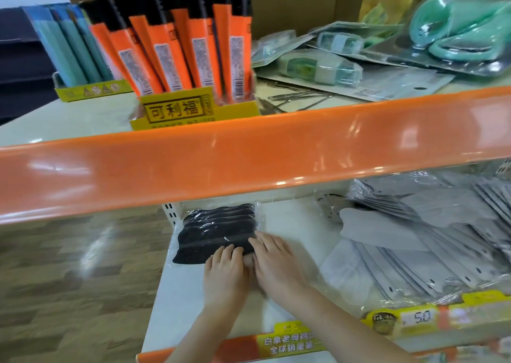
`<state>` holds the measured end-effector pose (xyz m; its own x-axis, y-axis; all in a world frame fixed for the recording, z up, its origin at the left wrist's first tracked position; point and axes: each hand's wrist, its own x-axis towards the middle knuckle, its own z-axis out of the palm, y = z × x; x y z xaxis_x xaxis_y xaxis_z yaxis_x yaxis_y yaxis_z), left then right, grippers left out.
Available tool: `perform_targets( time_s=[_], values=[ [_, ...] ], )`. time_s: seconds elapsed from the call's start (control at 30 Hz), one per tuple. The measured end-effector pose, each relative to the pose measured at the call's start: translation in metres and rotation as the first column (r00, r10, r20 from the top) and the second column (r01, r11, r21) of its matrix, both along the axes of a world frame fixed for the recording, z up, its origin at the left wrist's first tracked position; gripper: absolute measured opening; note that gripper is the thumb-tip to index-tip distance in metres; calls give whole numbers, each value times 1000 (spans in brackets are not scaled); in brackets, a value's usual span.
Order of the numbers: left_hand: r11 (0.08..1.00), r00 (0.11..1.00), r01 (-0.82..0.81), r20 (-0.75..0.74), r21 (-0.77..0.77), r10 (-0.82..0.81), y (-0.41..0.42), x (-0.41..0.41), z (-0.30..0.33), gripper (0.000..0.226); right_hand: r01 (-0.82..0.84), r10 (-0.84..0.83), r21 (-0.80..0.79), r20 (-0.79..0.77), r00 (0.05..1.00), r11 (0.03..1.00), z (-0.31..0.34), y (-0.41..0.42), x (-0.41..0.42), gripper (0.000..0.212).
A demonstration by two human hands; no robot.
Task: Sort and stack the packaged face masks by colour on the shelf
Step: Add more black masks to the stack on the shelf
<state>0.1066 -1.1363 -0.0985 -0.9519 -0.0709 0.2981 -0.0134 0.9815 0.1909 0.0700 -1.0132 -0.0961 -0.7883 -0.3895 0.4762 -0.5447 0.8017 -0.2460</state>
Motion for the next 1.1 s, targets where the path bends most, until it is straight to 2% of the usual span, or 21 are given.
perform_targets(
  time_s=[0.1,0.27,0.43,0.6,0.73,0.83,0.9,0.97,1.1],
  values=[
    [996,995,81,-56,48,-79,31,2,6,31,42,-42,-28,13,999,999,1,26,4,38],
    [984,984,156,-101,83,-148,89,-2,4,28,94,-96,-55,-36,995,994,-3,85,15,32],
    [973,976,206,-87,103,-198,143,-3,10,26,155,-173,-121,-154,973,980,-2,142,22,27],
    [964,970,241,-50,111,-237,196,-3,16,27,258,-269,-91,-155,950,962,4,190,27,29],
    [976,979,200,28,82,-203,231,-4,15,28,362,-356,40,-121,927,931,0,229,25,37],
    [992,989,117,86,51,-121,249,-6,12,40,361,-357,151,-56,933,920,-3,253,22,62],
    [995,988,72,131,74,-82,256,-7,12,43,336,-334,171,-40,942,926,-2,265,22,70],
    [994,985,69,154,85,-82,258,-8,12,41,328,-328,163,-28,944,930,-2,272,19,70],
    [984,979,32,193,174,-66,261,-13,11,38,319,-314,157,-54,948,935,-7,279,14,55]
  ],
)
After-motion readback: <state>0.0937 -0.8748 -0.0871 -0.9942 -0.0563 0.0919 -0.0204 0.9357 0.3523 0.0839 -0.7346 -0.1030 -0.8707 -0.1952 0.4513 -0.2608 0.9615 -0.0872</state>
